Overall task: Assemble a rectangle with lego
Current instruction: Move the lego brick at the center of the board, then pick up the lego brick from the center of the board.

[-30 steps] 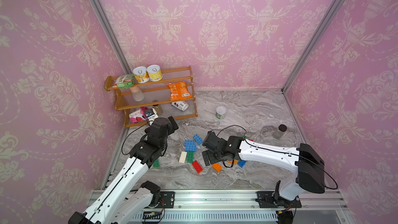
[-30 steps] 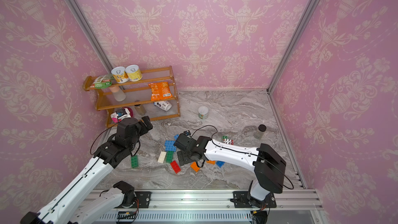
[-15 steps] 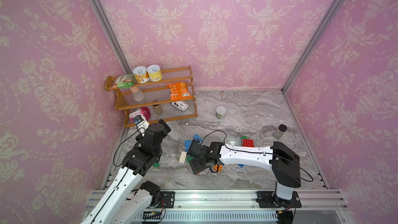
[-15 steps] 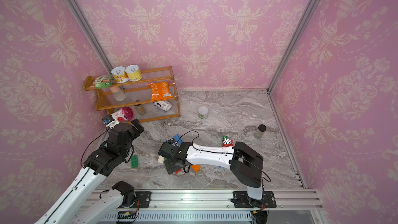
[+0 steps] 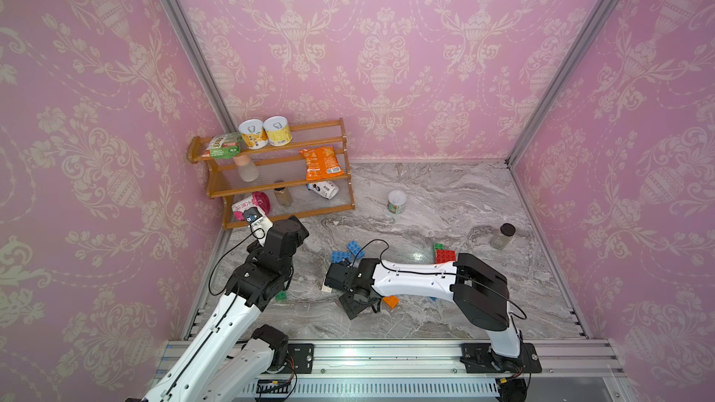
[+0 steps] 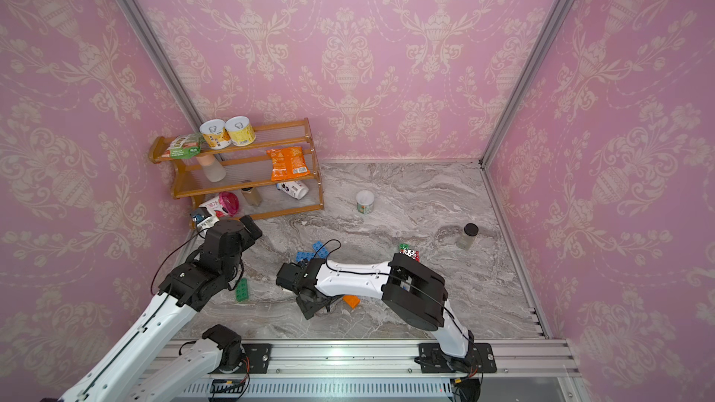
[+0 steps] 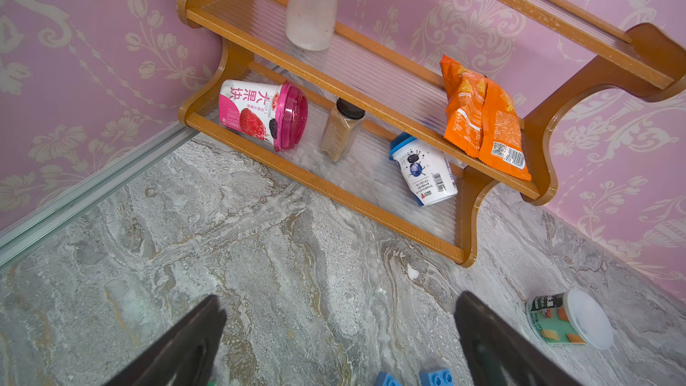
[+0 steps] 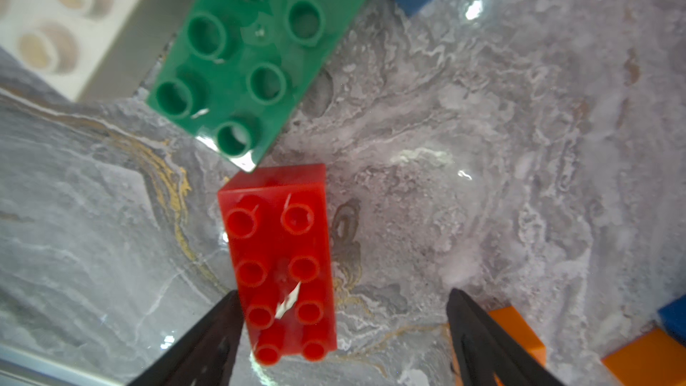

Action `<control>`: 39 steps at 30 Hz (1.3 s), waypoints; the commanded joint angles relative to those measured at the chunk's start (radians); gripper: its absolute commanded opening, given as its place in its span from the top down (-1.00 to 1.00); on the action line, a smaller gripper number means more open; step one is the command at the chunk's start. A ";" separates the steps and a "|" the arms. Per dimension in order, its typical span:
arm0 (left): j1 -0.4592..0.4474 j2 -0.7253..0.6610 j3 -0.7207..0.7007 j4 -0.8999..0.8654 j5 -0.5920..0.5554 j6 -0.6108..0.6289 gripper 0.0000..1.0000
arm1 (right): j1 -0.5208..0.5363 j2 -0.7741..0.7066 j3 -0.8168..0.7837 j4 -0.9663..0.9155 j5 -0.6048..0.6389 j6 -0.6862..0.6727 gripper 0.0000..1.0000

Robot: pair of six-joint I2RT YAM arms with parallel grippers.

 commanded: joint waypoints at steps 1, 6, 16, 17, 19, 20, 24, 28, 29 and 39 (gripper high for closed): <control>-0.003 0.016 -0.012 0.020 0.004 -0.022 -0.99 | -0.066 -0.046 -0.052 -0.039 0.054 -0.002 -0.63; -0.002 0.035 -0.011 0.033 0.021 -0.023 -0.99 | -0.163 -0.113 -0.125 -0.042 0.095 -0.005 -0.46; 0.001 0.054 -0.016 0.056 0.039 -0.020 -0.99 | -0.225 -0.244 -0.197 0.061 0.003 -0.024 -0.47; 0.003 0.058 -0.014 0.057 0.040 -0.019 -0.99 | -0.223 -0.248 -0.198 0.078 -0.018 -0.036 -0.52; 0.003 0.065 -0.014 0.056 0.041 -0.017 -0.99 | -0.217 -0.249 -0.192 0.093 -0.033 -0.078 -0.65; 0.003 0.067 -0.012 0.056 0.042 -0.017 -0.98 | -0.215 -0.244 -0.190 0.096 -0.037 -0.096 -0.71; 0.005 0.075 -0.010 0.055 0.044 -0.022 -0.98 | -0.211 -0.221 -0.169 0.103 -0.070 -0.151 -0.86; 0.006 0.074 -0.011 0.058 0.044 -0.024 -0.98 | -0.205 -0.182 -0.136 0.104 -0.101 -0.191 -0.95; 0.006 0.074 -0.011 0.059 0.044 -0.024 -0.98 | -0.204 -0.173 -0.128 0.106 -0.115 -0.196 -0.97; 0.020 0.075 -0.017 0.060 0.046 -0.027 -0.98 | -0.186 -0.060 -0.041 0.064 -0.116 -0.238 -1.00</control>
